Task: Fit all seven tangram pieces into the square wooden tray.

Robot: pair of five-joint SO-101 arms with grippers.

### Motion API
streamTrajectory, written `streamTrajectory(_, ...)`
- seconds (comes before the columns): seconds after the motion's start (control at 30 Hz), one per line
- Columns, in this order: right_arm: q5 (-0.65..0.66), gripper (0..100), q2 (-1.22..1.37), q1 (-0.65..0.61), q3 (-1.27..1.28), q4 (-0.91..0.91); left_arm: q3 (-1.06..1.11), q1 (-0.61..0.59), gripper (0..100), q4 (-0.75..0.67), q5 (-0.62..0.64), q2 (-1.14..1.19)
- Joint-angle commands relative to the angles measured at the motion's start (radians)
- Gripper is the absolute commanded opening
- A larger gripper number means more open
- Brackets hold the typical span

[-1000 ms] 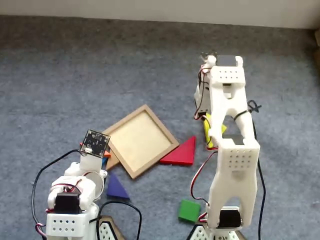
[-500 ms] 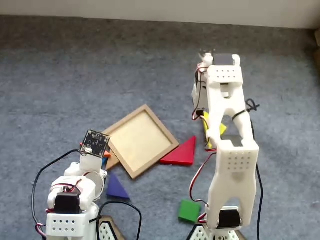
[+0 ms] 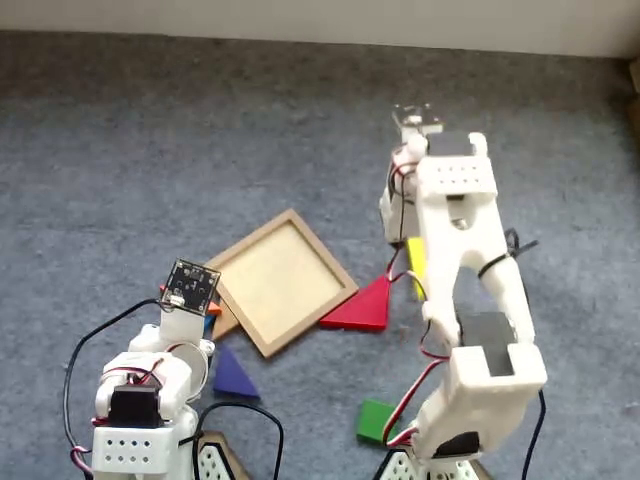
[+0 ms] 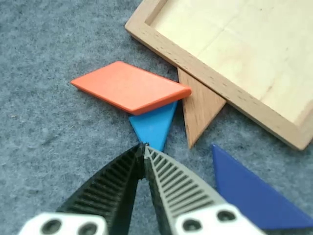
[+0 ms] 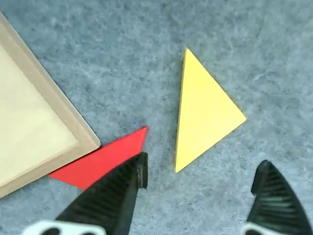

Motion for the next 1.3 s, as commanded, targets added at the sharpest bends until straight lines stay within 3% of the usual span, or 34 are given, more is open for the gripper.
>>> streamTrajectory(0.0, -0.012, 32.9, -0.084, -0.004, 0.168, -0.162, 0.021, -0.007, 1, 0.005, -0.006, -0.031)
streamTrajectory(0.37, -0.011, 33.0, -0.077, 0.035, 0.291, -0.377, 0.021, -0.007, 1, 0.005, -0.006, -0.031)
streamTrajectory(0.6, -0.006, 33.0, 0.064, 0.062, 0.280, -0.377, 0.021, -0.007, 1, 0.005, -0.006, -0.031)
streamTrajectory(1.27, 0.023, 32.9, 0.068, 0.059, 0.205, -0.386, 0.021, -0.007, 1, 0.005, -0.006, -0.031)
